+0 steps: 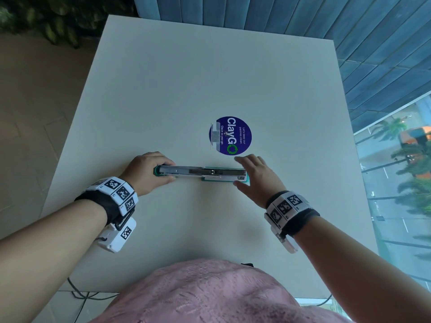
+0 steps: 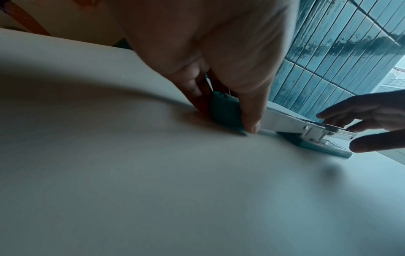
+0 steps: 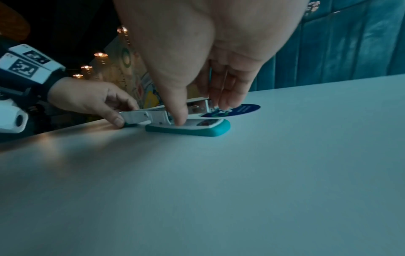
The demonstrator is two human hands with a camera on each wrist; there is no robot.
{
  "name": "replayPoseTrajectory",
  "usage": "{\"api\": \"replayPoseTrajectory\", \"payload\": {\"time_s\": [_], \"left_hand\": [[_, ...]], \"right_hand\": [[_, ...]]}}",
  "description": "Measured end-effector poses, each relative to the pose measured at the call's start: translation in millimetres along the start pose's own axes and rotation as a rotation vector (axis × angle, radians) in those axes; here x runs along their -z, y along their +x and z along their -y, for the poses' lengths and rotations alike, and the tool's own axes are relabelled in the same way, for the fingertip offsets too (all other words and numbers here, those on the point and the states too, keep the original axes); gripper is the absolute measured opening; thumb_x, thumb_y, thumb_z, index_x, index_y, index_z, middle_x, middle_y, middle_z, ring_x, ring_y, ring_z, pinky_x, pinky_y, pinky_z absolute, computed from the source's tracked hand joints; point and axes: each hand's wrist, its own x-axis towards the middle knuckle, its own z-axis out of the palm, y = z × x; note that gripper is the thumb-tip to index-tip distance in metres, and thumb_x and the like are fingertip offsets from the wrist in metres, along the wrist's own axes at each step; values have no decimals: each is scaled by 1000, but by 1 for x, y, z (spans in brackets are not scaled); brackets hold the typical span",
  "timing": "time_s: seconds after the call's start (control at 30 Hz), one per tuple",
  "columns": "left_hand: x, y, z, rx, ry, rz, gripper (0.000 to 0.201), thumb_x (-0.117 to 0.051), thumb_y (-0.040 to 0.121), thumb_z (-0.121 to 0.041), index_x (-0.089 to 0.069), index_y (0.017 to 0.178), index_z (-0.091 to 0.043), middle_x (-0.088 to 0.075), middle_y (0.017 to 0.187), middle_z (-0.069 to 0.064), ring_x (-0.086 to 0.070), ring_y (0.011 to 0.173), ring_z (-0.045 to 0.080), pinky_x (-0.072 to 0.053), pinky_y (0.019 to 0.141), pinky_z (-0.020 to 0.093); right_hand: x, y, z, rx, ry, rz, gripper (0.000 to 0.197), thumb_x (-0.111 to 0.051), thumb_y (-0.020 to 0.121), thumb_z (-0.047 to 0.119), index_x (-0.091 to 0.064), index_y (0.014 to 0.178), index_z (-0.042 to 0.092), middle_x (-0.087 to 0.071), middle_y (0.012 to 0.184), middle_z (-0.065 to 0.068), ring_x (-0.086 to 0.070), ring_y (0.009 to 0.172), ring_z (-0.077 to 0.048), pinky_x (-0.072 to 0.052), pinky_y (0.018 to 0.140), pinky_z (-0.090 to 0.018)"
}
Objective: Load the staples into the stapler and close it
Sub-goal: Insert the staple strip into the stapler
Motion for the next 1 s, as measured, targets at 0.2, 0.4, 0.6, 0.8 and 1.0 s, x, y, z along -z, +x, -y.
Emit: {"api": "replayPoseTrajectory", "payload": {"time_s": [0.2, 0.4, 0.6, 0.8, 1.0], "left_hand": [[3, -1, 8, 61, 31, -9, 47, -84, 60, -15, -65, 104, -16, -62, 100, 4, -58, 95, 22, -48, 89, 35], [8, -5, 7, 38, 21, -43, 29, -82, 63, -16, -66, 85, -27, -62, 86, 2, -54, 77, 11, -47, 78, 32], [25, -7, -9, 10, 11, -24, 29, -82, 64, -19, -67, 88, -25, -65, 89, -1, -57, 82, 12, -43, 80, 9], [34, -2, -56, -116, -71, -23, 29, -81, 65, -19, -69, 91, -17, -67, 91, 1, -62, 84, 14, -46, 84, 9], [-5, 16, -93, -237, -133, -36, 34, -81, 66, -23, -69, 98, -18, -68, 91, 3, -60, 78, 14, -52, 78, 25]], "right_hand": [[-4, -9, -22, -184, 202, -48, 47, -72, 72, 18, -54, 115, 14, -55, 105, -10, -55, 93, -26, -51, 82, -42], [-12, -11, -32, -151, 211, -83, 33, -74, 74, 24, -61, 105, 23, -57, 92, -4, -51, 86, -21, -49, 72, -37], [-11, -8, -37, -114, 201, -48, 31, -70, 78, 27, -59, 106, 27, -51, 87, 2, -49, 87, -21, -45, 74, -34], [-15, -9, -40, -104, 197, -59, 31, -69, 79, 26, -59, 108, 25, -50, 88, 2, -49, 87, -22, -45, 74, -34], [-20, -12, -42, -96, 213, -91, 33, -68, 80, 23, -59, 112, 21, -56, 94, -4, -48, 89, -24, -41, 76, -32]]}}
